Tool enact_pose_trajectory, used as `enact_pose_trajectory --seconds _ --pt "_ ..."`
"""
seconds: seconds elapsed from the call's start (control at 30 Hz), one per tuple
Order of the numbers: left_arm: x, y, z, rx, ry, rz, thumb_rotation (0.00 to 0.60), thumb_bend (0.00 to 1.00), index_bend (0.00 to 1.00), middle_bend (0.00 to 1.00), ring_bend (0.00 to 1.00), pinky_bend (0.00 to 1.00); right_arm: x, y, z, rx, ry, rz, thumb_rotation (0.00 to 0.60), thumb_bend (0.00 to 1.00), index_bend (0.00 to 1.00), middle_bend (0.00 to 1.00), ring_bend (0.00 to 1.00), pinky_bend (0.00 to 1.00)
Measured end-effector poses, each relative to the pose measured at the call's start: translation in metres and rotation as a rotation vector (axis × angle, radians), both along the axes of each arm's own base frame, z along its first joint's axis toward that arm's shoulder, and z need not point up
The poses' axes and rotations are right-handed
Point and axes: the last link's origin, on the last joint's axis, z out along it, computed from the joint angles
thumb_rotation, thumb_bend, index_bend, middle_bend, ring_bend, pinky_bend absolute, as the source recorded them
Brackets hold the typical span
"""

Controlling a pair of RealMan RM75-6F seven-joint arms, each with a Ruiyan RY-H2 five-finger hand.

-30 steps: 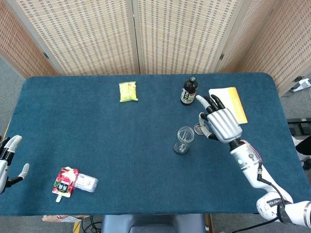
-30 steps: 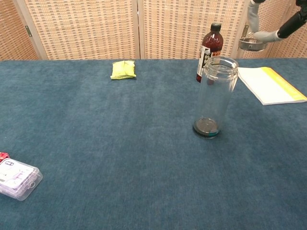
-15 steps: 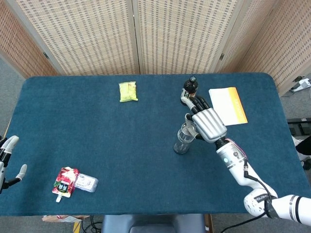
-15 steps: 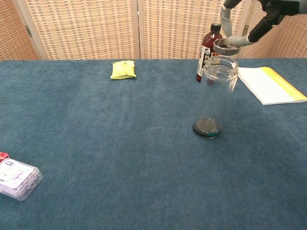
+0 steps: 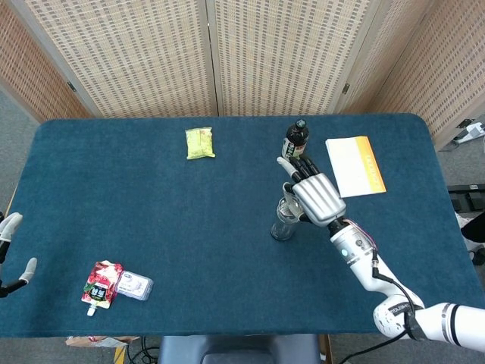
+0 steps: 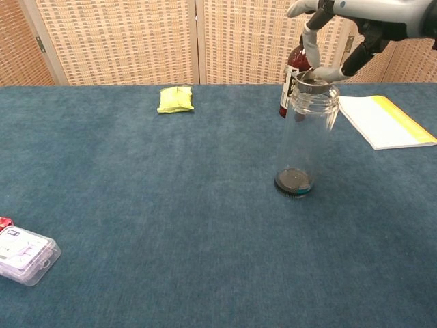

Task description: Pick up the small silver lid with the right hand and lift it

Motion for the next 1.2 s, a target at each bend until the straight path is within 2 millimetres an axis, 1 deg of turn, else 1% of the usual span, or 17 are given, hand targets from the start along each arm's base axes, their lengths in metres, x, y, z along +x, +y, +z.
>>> enact_pose_trajectory --seconds 0.23,0.3,0.47,0.57,0.73,0.9,1.07,1.2 --pt "0.000 0.000 0.000 0.003 0.000 0.001 0.600 0.35 0.00 0.09 0.00 0.11 -0.005 0.001 -0.002 0.008 0.014 -0.010 0.600 0.40 0.61 0.05 0.00 0.00" --pt "0.000 0.000 0.001 0.004 -0.002 0.003 0.600 0.35 0.00 0.09 0.00 0.11 -0.006 0.001 -0.002 0.015 0.022 -0.013 0.600 0.39 0.58 0.04 0.00 0.00" --pt "-0.002 0.001 0.001 0.005 -0.005 0.011 0.600 0.35 0.00 0.09 0.00 0.11 -0.008 0.002 0.001 0.031 0.051 -0.031 0.600 0.38 0.37 0.00 0.00 0.00" --pt "-0.002 0.002 0.001 0.002 -0.001 0.013 0.600 0.35 0.00 0.09 0.00 0.11 -0.010 0.003 0.004 0.043 0.074 -0.048 0.600 0.38 0.28 0.00 0.00 0.00" --pt "-0.003 0.003 0.001 0.002 -0.002 0.016 0.600 0.35 0.00 0.09 0.00 0.11 -0.008 0.005 0.012 0.047 0.089 -0.065 0.600 0.38 0.24 0.00 0.00 0.00" --pt "-0.003 0.004 0.000 0.004 0.006 0.017 0.600 0.35 0.00 0.09 0.00 0.11 -0.005 0.006 0.019 0.046 0.079 -0.069 0.600 0.38 0.24 0.00 0.00 0.00" --pt "-0.004 0.005 0.000 0.008 0.014 0.023 0.600 0.35 0.00 0.09 0.00 0.11 -0.003 0.014 0.034 0.029 0.050 -0.064 0.600 0.37 0.24 0.00 0.00 0.00" --pt "-0.003 0.006 -0.003 0.003 0.036 0.022 0.600 0.35 0.00 0.09 0.00 0.11 -0.013 0.027 0.047 -0.012 0.013 -0.058 0.600 0.37 0.24 0.00 0.00 0.00"
